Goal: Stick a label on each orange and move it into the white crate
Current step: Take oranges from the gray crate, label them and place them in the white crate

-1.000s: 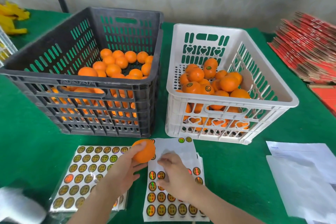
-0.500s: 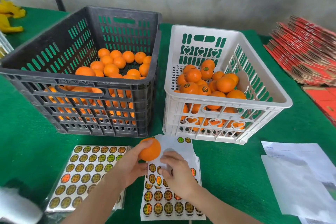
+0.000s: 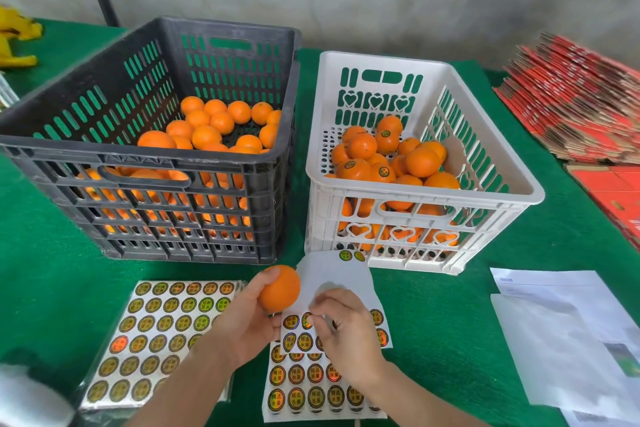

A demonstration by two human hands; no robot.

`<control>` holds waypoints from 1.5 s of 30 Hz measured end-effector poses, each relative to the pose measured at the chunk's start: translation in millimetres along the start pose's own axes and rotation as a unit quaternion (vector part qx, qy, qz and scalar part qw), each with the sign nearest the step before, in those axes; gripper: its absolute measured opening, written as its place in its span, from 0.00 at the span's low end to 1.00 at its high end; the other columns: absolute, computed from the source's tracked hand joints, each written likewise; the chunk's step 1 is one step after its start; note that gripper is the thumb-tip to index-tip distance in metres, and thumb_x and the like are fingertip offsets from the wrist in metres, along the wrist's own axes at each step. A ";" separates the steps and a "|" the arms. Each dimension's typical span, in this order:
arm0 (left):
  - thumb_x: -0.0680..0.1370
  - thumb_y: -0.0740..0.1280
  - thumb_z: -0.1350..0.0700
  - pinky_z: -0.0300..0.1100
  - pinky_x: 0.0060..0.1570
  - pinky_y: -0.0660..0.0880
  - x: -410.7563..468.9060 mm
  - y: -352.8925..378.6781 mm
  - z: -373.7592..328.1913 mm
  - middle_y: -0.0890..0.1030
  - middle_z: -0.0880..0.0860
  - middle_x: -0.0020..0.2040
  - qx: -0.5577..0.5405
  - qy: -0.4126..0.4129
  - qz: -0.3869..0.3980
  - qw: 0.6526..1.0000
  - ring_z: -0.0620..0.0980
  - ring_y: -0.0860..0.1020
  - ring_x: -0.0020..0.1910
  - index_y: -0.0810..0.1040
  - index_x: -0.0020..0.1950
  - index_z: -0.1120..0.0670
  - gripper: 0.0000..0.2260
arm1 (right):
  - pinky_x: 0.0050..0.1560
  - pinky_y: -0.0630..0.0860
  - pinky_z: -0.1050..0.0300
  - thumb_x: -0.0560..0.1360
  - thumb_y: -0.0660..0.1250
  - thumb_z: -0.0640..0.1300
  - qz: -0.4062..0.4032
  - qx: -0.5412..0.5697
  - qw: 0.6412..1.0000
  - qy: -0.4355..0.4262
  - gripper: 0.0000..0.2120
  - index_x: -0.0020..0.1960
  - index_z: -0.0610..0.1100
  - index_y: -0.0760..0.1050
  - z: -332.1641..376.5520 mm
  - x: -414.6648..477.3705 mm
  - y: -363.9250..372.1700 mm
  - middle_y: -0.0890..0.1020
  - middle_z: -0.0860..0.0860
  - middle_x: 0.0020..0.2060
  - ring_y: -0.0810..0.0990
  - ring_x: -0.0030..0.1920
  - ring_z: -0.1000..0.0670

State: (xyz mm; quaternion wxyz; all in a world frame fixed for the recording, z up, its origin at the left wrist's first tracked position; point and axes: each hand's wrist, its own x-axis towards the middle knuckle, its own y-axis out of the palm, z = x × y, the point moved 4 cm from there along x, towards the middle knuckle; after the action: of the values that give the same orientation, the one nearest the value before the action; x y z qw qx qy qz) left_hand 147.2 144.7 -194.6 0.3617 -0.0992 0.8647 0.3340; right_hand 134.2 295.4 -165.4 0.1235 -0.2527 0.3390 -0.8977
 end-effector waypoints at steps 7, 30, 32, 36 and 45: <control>0.65 0.71 0.49 0.53 0.41 0.80 -1.1 5.4 -0.4 0.80 0.64 0.54 0.004 -0.004 0.019 1.000 0.60 0.82 0.43 0.70 0.65 0.60 0.31 | 0.47 0.73 0.64 0.66 0.73 0.32 -0.020 -0.013 1.000 -0.003 0.06 0.41 0.39 0.79 1.9 -2.5 -4.5 0.81 0.48 0.40 0.79 0.43 0.50; 0.65 0.72 0.51 0.54 0.51 0.78 -5.8 16.5 2.3 0.81 0.64 0.55 0.075 0.030 0.067 0.994 0.62 0.81 0.54 0.72 0.62 0.60 0.28 | 0.46 0.70 0.73 0.71 0.71 0.33 0.015 0.164 0.961 0.222 0.11 0.37 0.48 0.81 -9.1 -13.1 -10.9 0.83 0.53 0.37 0.78 0.40 0.59; 0.67 0.71 0.52 0.57 0.58 0.75 -6.7 14.4 -0.4 0.81 0.65 0.55 0.114 0.035 0.052 0.991 0.63 0.80 0.56 0.71 0.63 0.61 0.28 | 0.46 0.70 0.73 0.73 0.69 0.34 0.053 0.174 0.951 0.252 0.14 0.35 0.52 0.78 -10.4 -12.9 -9.2 0.83 0.50 0.38 0.78 0.41 0.55; 0.72 0.71 0.54 0.58 0.62 0.72 -13.3 7.3 -4.2 0.80 0.59 0.55 0.258 0.056 -0.007 0.965 0.58 0.79 0.54 0.70 0.63 0.60 0.23 | 0.55 0.74 0.61 0.75 0.64 0.35 0.115 0.141 0.952 0.246 0.14 0.38 0.53 0.72 -8.8 -12.3 -9.3 0.81 0.50 0.43 0.78 0.49 0.52; 0.67 0.75 0.62 0.45 0.42 0.76 -35.9 11.2 -18.2 0.76 0.59 0.51 0.206 0.144 0.058 0.966 0.53 0.79 0.39 0.70 0.65 0.55 0.29 | 0.61 0.68 0.63 0.78 0.62 0.38 0.190 0.198 0.945 0.176 0.09 0.41 0.50 0.71 13.0 23.6 -39.1 0.75 0.55 0.57 0.72 0.60 0.57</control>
State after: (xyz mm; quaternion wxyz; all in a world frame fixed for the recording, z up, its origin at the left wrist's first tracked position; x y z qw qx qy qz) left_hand 158.2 138.9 -154.7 0.2265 -0.0197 0.9620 0.1515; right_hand 119.4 307.9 -122.1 0.2782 0.0077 0.2124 -0.9367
